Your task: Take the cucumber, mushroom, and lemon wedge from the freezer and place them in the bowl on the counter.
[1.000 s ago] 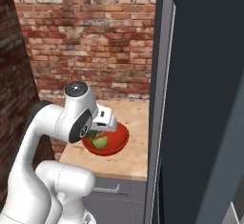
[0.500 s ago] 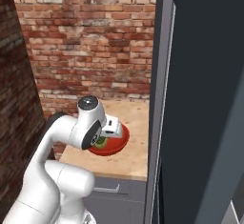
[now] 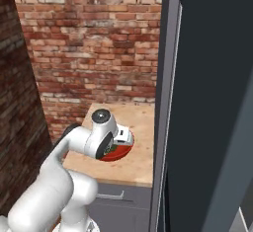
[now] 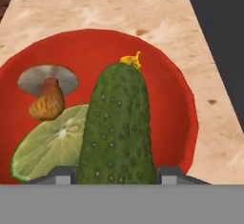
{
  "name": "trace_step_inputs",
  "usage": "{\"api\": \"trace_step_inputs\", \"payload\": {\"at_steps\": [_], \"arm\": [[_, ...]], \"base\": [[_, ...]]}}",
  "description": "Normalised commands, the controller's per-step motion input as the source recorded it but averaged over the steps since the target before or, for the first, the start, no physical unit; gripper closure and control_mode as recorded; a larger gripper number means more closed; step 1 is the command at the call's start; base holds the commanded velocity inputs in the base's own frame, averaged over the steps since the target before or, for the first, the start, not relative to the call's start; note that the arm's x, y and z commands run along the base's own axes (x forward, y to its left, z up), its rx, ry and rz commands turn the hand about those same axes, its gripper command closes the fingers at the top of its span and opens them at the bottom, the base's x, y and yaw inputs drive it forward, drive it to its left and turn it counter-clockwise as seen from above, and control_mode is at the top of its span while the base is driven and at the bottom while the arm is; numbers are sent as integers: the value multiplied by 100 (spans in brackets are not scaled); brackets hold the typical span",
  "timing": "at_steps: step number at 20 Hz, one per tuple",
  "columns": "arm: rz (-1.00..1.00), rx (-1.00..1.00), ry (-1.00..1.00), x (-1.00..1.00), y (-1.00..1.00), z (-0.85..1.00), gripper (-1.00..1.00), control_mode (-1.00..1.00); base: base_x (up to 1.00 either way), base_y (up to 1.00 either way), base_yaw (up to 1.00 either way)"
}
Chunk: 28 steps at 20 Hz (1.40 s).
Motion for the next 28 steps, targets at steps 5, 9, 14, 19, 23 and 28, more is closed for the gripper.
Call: {"api": "trace_step_inputs", "payload": {"at_steps": [5,9,14,19,23,28], "arm": [[0,0,7,41,-20,-15,100,-100],[0,0,9,22,0,-5,-100,-100],[0,0,6,8,0,-3,-100,-100],[0,0,0,0,0,0,-100,-100],[0,0,0,0,0,6,-100,-100],[0,0,-3,-21,11,61,-100,-100]], "base": [[0,0,0],[0,0,0],[0,0,0],[0,0,0],[0,0,0],[0,0,0]]}}
